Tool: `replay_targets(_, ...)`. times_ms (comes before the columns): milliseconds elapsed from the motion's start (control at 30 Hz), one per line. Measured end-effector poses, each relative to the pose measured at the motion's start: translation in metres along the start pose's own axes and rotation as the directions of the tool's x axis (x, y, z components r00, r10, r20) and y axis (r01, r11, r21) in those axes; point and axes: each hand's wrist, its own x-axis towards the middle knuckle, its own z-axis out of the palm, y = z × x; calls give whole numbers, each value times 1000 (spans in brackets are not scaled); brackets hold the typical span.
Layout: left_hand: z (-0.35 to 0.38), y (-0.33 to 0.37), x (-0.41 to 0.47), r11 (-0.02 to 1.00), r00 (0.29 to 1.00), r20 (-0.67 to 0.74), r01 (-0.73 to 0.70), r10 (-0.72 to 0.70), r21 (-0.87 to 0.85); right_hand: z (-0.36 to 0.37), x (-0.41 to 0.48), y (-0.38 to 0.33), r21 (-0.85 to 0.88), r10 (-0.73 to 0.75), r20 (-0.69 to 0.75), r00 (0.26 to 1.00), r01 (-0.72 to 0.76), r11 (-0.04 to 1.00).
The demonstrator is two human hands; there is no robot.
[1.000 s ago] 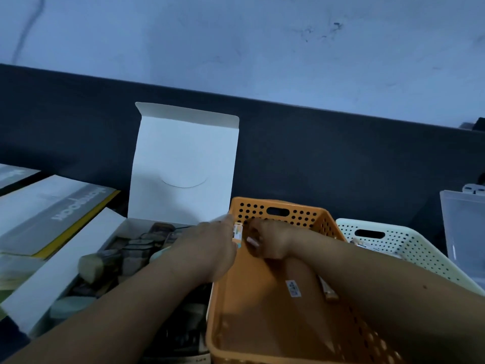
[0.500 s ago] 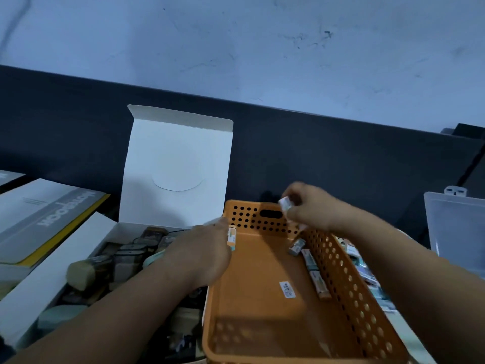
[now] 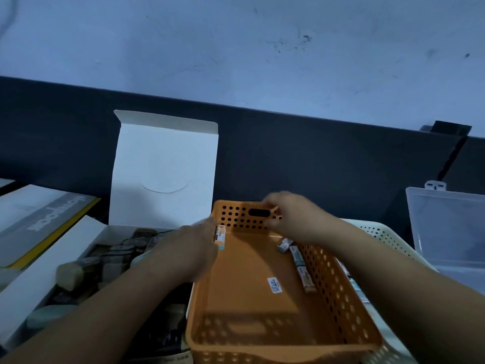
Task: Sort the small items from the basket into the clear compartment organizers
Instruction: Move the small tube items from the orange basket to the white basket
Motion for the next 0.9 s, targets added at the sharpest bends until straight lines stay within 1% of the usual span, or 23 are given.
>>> replay_targets(33,-3,2,-1,1000,1000,7,-28,28,-14,8,7,-13,-24,-51,82,995,53,998)
replay_targets(100,-6,2,-3,997,998,26,-47,49,-53,25,25,-31,-60,-104,204,973,118,991)
replay_targets(167,-8,-1,-4,996,997,5,-71,72,-60,44,43,-40,-66,-104,268,958,126,990)
replay_targets(267,-8,-3,-6,993,995,24,-91,93,-74,68,63,-43,-61,-76,346,935,103,993)
replay_targets(467,-8,-3,-4,991,995,19,-95,97,-95,85,72,-36,-49,-36,354,934,57,997)
replay_targets(567,-8,-1,-4,993,996,21,-81,83,-83,85,72,-34,-75,-35,370,928,68,995)
replay_targets(733,-9,3,-3,997,998,14,-63,64,-36,89,74,-34,-67,-29,427,904,64,996)
replay_targets(800,-9,6,-3,999,999,17,-42,43,-12,89,74,-36,-100,-33,449,893,87,991)
replay_targets(833,-10,6,-3,999,999,19,-37,38,-17,89,73,-39,-125,-29,457,889,96,987)
replay_targets(900,-10,6,-3,999,999,31,-32,33,-32,89,71,-42,-124,-31,465,885,100,987)
